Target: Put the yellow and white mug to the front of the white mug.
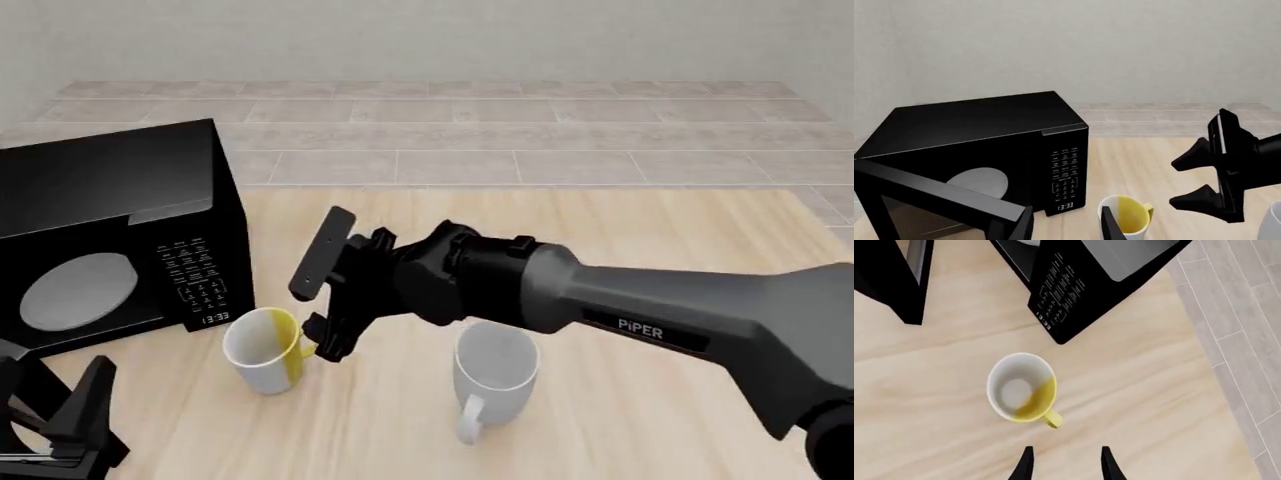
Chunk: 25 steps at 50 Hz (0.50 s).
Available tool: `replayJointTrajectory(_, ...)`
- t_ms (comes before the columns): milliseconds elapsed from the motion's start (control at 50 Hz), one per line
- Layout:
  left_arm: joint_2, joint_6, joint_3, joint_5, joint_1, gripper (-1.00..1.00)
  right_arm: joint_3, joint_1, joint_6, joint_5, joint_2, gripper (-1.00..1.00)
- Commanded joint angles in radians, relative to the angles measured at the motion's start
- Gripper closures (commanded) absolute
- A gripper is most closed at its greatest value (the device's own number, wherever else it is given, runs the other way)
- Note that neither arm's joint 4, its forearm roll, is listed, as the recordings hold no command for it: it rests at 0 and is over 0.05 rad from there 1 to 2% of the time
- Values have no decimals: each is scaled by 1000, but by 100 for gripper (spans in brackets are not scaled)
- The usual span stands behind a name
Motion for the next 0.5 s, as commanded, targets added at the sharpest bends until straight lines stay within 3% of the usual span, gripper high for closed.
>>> replayJointTrajectory(20, 0, 0, 0, 0, 0, -100, -42, 14, -12, 3, 56, -100)
replayJointTrajectory(500, 0, 0, 0, 0, 0, -100, -66, 23, -17, -19, 141, -100)
